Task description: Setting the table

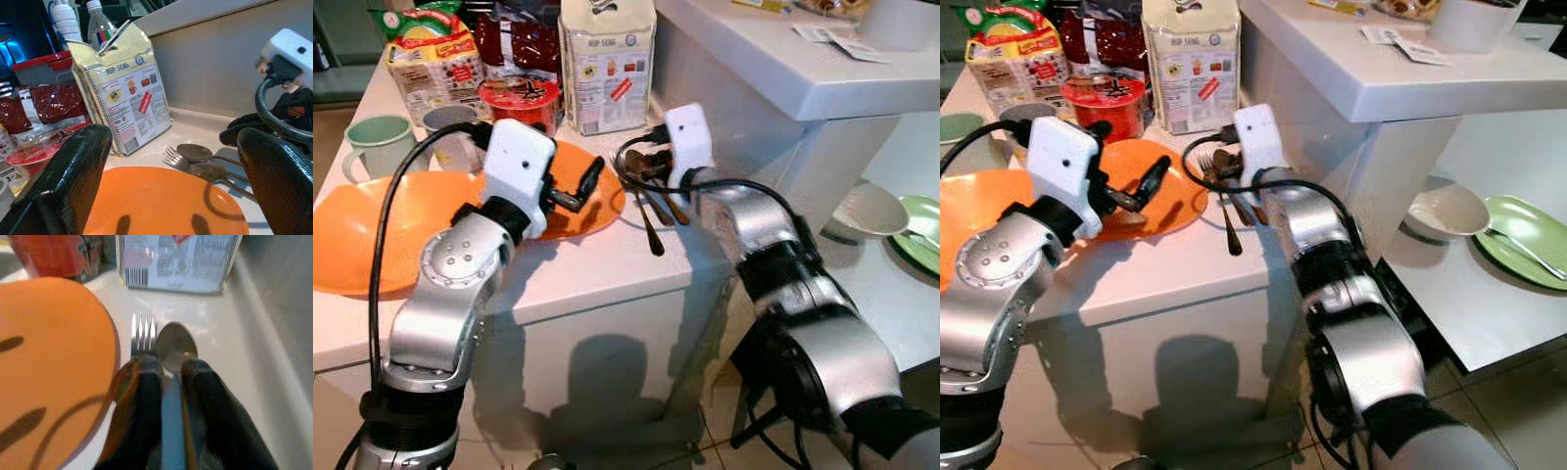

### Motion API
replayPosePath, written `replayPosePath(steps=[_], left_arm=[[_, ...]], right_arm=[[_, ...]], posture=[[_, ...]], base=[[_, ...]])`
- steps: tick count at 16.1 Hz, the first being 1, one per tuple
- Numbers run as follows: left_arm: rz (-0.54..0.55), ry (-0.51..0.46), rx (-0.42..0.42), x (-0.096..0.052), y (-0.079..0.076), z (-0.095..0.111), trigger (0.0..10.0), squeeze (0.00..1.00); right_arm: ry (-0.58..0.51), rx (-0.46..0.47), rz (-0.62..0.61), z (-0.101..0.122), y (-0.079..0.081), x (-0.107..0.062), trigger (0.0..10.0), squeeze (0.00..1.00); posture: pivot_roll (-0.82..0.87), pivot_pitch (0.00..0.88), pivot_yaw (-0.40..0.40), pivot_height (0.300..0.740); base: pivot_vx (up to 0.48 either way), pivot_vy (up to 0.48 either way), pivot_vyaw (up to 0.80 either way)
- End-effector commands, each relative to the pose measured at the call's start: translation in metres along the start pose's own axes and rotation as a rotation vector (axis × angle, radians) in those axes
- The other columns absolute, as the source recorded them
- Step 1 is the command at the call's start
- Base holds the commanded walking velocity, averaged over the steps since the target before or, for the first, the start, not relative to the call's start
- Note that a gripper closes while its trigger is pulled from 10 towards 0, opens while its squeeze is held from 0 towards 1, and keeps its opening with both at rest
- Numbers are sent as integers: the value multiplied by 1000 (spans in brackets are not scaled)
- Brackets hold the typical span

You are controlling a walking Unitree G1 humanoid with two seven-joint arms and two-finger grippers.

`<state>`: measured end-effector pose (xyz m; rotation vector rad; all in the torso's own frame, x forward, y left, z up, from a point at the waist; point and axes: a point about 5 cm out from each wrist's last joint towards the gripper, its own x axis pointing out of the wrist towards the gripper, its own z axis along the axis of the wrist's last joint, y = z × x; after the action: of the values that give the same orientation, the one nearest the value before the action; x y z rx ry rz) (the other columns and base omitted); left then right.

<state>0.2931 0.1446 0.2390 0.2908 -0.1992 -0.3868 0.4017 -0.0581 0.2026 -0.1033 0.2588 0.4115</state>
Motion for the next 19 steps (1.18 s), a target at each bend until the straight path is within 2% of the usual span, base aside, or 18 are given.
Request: replayPosePath(steps=[1, 2, 6, 13, 14, 17, 18, 19], left_arm=[[8, 10, 2, 0, 1, 1, 10000, 0], [-51, 15, -11, -2, -4, 2, 10000, 0], [-218, 17, -39, -10, -23, 10, 10000, 0], [-247, 35, -25, -16, -18, 21, 10000, 0], [-250, 39, -21, -16, -18, 23, 10000, 0], [-256, 43, -17, -16, -15, 28, 10000, 0], [-260, 45, -15, -17, -14, 30, 10000, 0], [-264, 50, -12, -18, -14, 31, 10000, 0]], right_arm=[[1, 25, -11, 4, -3, 0, 10000, 1000], [40, 58, -37, 0, -5, 4, 10000, 1000], [69, 56, -76, 3, -18, 4, 10000, 1000], [125, 23, -70, -3, -26, 2, 10000, 1000], [126, 23, -89, -5, -31, 1, 10000, 0], [129, 40, -127, -7, -41, -1, 10000, 0], [136, 67, -127, -10, -42, -2, 4196, 0], [151, 82, -120, -14, -42, -2, 0, 0]], posture=[[80, 0, -28, 740], [90, 0, -25, 740], [119, 1, -32, 740], [159, 53, -27, 740], [169, 67, -27, 740], [189, 101, -22, 740], [201, 117, -22, 740], [207, 124, -24, 740]], base=[[0, 0, 0], [0, 0, 0], [0, 0, 0], [0, 0, 0], [0, 0, 0], [0, 0, 0], [0, 0, 0], [0, 0, 0]])
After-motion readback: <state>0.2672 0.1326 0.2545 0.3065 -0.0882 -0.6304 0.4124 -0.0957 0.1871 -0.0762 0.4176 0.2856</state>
